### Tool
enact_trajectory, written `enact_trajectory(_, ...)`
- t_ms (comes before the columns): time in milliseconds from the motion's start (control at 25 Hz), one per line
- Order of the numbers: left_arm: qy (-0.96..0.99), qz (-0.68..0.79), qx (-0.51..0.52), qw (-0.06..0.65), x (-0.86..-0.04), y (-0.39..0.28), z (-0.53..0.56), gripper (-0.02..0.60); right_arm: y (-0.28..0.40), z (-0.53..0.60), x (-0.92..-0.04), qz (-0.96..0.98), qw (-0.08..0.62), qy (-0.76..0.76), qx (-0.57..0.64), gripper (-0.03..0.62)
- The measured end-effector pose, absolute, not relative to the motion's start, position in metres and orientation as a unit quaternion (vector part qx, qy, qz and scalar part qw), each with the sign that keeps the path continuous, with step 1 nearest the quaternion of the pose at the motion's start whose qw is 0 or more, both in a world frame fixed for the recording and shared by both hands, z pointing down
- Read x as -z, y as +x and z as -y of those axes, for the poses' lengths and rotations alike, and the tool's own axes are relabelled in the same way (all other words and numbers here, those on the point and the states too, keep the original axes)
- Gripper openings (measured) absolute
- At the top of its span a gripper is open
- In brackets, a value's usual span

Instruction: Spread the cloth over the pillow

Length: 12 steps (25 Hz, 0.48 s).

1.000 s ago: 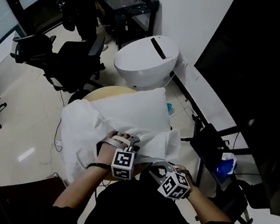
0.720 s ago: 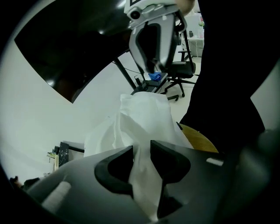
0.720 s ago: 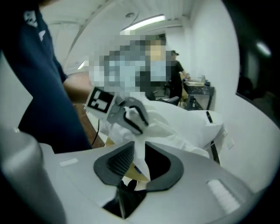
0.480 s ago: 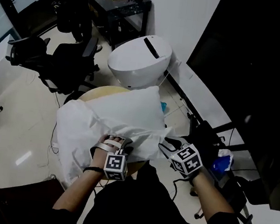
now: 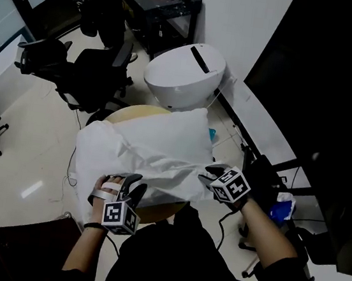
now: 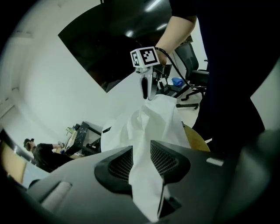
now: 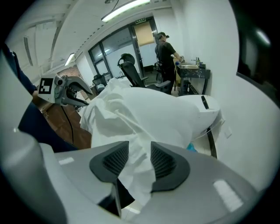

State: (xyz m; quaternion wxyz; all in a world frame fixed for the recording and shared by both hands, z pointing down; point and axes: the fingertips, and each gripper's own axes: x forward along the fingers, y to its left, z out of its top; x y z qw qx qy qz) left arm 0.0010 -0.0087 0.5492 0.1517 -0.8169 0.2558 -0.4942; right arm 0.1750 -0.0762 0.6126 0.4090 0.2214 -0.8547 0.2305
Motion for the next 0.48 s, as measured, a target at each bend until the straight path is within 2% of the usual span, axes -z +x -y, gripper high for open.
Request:
enact_trajectory(240,-0.808,-0.296,0.504,0.077,-0.576,-0.038,0.003,0.115,0.171,0.072,-0.62,0.852,0.438,0.201,-0.206,0.148)
enact_trajectory(480,-0.81,-0.288,0.509,0.05,-0.596,-0.041,-0.006,0.115,0.168,0.062,-0.611,0.853,0.479,0.176,-0.108,0.044)
